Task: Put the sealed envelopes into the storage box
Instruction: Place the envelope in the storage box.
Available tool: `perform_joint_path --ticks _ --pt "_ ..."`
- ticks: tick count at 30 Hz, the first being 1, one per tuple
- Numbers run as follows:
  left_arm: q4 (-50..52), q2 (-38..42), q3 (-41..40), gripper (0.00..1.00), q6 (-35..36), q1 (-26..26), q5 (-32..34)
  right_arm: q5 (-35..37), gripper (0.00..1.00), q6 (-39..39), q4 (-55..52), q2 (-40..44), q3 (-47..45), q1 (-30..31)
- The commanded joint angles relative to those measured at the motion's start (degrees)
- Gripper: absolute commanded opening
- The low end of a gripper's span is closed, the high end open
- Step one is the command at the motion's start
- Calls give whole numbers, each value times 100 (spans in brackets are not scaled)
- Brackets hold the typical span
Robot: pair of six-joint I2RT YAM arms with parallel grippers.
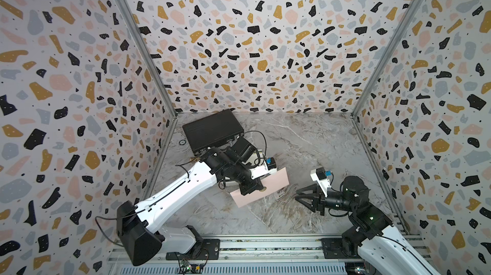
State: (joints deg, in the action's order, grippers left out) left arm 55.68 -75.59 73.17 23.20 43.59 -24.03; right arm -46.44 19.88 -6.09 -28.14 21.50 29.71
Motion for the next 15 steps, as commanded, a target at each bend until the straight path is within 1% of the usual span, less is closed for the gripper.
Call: perform_joint_path --ticks 1,2,3,5,7,9,12,15 --pt "142 85 66 0 1082 -215 1505 233 40 -164 -243 -48 167 31" --pt "302 27 108 0 1418 -321 1494 279 39 -175 -294 -83 171 27" --pt "337 -7 107 0 1682 -404 1624 320 39 -185 -328 -124 166 34" --pt "292 -61 88 0 2083 -628 1760 374 39 -202 -382 -180 175 26" --pt "262 -157 151 0 2387 -910 1563 407 39 -223 -428 -222 195 34" --pt "181 -327 250 0 2650 -1230 1200 409 37 -222 -429 -248 196 34" --pt "173 -706 324 0 3210 -1498 1016 430 36 -211 -439 -245 179 33" --pt "97 -1114 544 0 3393 -1691 815 453 37 -211 -456 -244 174 31"
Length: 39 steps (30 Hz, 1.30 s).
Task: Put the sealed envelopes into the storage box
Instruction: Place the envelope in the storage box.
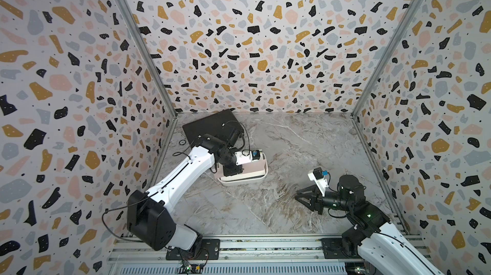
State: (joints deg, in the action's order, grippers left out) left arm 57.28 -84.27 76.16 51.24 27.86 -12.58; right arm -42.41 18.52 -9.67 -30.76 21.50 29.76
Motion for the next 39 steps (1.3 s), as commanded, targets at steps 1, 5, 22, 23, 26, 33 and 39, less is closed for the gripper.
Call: perform_joint_path --ticks 1,5,22,23,26,33,39 --pt "-111 -353 300 0 611 -191 -428 64 37 -72 -104 23 173 25" --pt "-158 -767 435 0 741 -563 -856 85 37 -117 -189 26 203 22" --pt "-332 -1684 530 0 886 -877 -1403 172 37 -147 -193 -96 196 27" --pt "-320 -1698 523 0 888 -881 -1407 183 37 -146 -195 -105 194 27" --pt "-314 -1715 483 0 918 -889 -1330 186 37 -130 -192 -114 188 29" --pt "-348 -1657 538 25 797 -892 -1186 242 38 -129 -196 -138 188 29" --pt "-730 -1116 346 99 520 -898 -1004 317 38 -113 -204 -156 188 23"
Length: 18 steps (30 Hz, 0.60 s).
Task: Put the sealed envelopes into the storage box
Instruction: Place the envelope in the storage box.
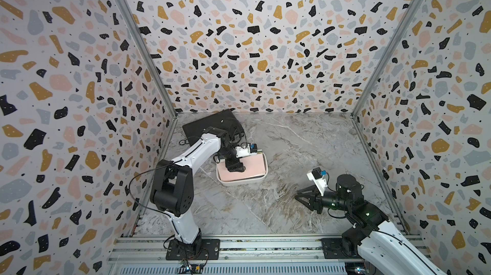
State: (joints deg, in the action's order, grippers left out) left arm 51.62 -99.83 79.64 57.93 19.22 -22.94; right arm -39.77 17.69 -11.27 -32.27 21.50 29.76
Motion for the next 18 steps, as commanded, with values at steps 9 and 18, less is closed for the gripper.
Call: perform_joint_path --ticks 9,18 --pt "-1117 1231 -441 99 -892 -26 -249 134 38 -35 -134 -42 206 25" --pt "-1922 415 483 99 -4453 -26 741 294 38 -11 -246 -96 231 24"
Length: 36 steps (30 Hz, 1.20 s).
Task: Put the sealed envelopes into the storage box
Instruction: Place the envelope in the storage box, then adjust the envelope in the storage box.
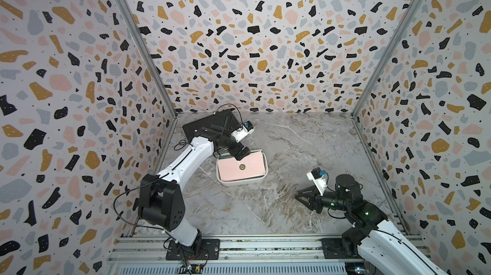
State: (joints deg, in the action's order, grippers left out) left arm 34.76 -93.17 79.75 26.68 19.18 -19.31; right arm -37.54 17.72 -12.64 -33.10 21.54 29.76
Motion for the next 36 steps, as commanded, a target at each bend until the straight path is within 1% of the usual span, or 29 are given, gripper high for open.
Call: perform_joint_path --ticks 1,3,4,5,6,7,8,9,10,11,12,13,14,16,17,18,19,20,21,24,25,26,27,28,30,36 --pt "-436 -244 470 99 -1655 -29 779 72 38 -2 -109 -10 226 25" --pt "-1088 24 196 99 -2355 -52 1402 94 38 -1 -128 -7 235 27" --pt "-1527 256 -73 99 -2591 -84 1489 101 38 -4 -141 -4 243 22" --pt "-1988 482 -379 99 -2683 -112 1459 105 38 -4 -150 -3 245 21" --pt "-2645 739 -767 99 -2827 -116 1595 104 38 2 -159 -3 247 22" --pt "-3072 923 -1054 99 -3104 -118 1807 105 38 -2 -168 5 253 27" --pt "-3386 1096 -1307 99 -3493 -129 2267 110 38 -4 -166 10 248 22" --pt "-3539 1230 -1505 99 -3892 -142 2863 104 38 1 -161 14 245 29" --pt "-3726 1337 -1698 99 -4225 -187 3222 111 38 -4 -155 14 244 27" --pt "-3932 1401 -1819 99 -4380 -303 2954 124 38 -4 -158 19 242 21" --pt "-3958 1434 -1914 99 -4614 -465 2456 124 38 -5 -151 14 237 22" --pt "-3822 1395 -1880 99 -4957 -584 2081 133 38 7 -134 14 214 27" --pt "-3663 1301 -1789 99 -5196 -636 1853 133 38 23 -118 6 210 25" --pt "-3192 926 -1456 99 -5346 -635 1202 146 38 40 -74 1 189 26" --pt "-2963 751 -1316 92 -5496 -611 1004 152 38 40 -74 -16 193 21" --pt "-2692 537 -1147 82 -5673 -569 887 161 38 42 -91 -25 206 21" --pt "-2479 353 -1018 74 -5799 -481 925 155 38 41 -117 -29 217 24" --pt "-2255 202 -942 70 -5873 -381 1017 138 38 33 -139 -25 224 25" --pt "-2172 43 -878 64 -5835 -227 1098 126 38 43 -157 -12 235 25" --pt "-1713 -264 -553 43 -5606 306 1975 90 38 -2 -186 38 245 22" --pt "-1622 -356 -440 38 -5501 475 2236 106 38 9 -191 58 245 22" --pt "-1569 -433 -347 36 -5433 584 2469 123 38 13 -200 79 245 25" --pt "-1529 -536 -251 31 -5376 694 2639 133 38 13 -204 83 240 22" --pt "-1500 -708 -164 28 -5350 763 2671 134 38 5 -203 85 244 22" --pt "-1351 -1032 36 24 -5289 860 2624 141 38 9 -193 71 237 26" --pt "-1312 -1564 307 17 -5259 974 2586 181 39 10 -218 67 241 24"
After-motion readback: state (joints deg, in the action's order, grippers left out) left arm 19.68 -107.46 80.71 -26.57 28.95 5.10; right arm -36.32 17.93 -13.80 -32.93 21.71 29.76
